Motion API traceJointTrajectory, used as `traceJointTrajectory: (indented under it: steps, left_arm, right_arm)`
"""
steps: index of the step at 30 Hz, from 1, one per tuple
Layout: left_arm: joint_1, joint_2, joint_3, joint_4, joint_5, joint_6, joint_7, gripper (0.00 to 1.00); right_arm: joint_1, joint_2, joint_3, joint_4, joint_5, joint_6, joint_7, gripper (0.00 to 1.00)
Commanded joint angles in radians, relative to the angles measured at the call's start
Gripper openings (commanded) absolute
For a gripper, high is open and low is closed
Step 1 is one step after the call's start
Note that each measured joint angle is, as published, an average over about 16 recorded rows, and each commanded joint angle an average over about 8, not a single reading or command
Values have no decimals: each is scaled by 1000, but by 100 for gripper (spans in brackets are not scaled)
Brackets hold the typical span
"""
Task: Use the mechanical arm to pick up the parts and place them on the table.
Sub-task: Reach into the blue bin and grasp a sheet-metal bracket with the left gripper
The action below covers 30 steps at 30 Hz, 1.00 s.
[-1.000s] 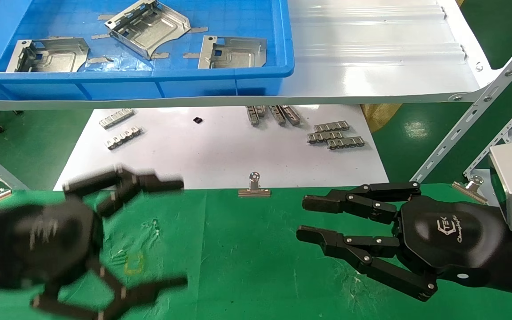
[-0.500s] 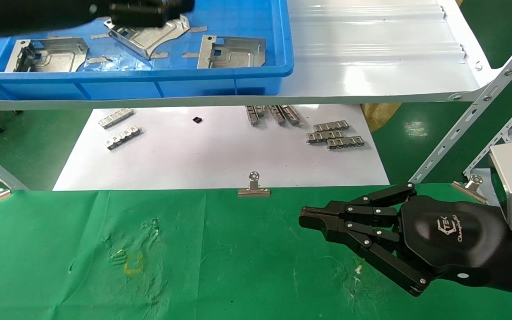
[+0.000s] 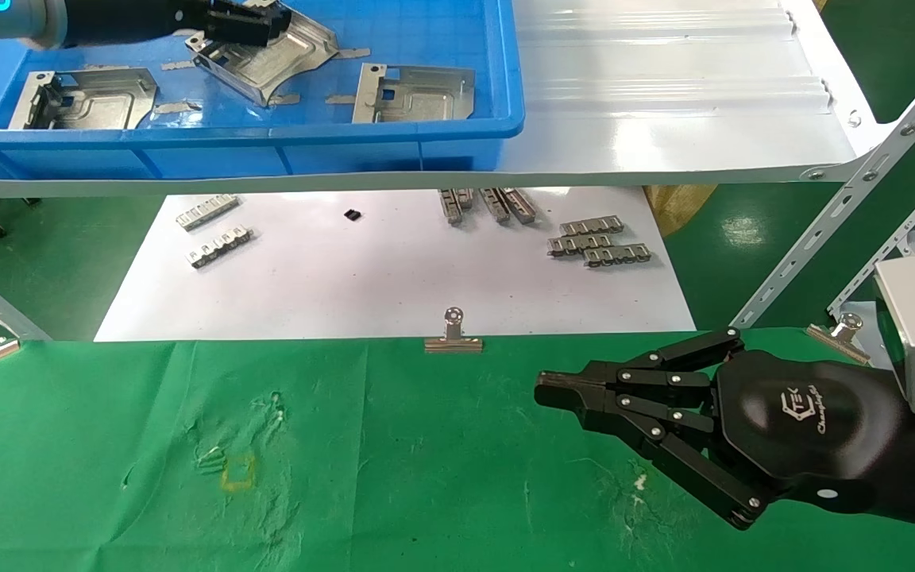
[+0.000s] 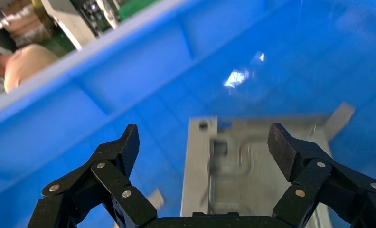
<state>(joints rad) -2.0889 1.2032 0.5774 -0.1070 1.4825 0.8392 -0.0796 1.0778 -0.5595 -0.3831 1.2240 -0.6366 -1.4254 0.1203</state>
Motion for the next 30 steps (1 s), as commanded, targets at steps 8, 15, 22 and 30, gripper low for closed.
traceJointTrajectory:
  steps: [8,15,22,30]
  left_arm:
    - [-27,4,17,69,25,20,5,0]
    - [-33,2,21,84,31,22,13,0]
    - [-33,2,20,92,30,-12,23,0]
    - [-33,5,19,99,28,-27,27,0]
  right_arm:
    - [0,0,0,0,0,0,0,0]
    - [0,0,0,0,0,0,0,11]
    - [0,0,0,0,0,0,0,79]
    - [0,0,0,0,0,0,0,100]
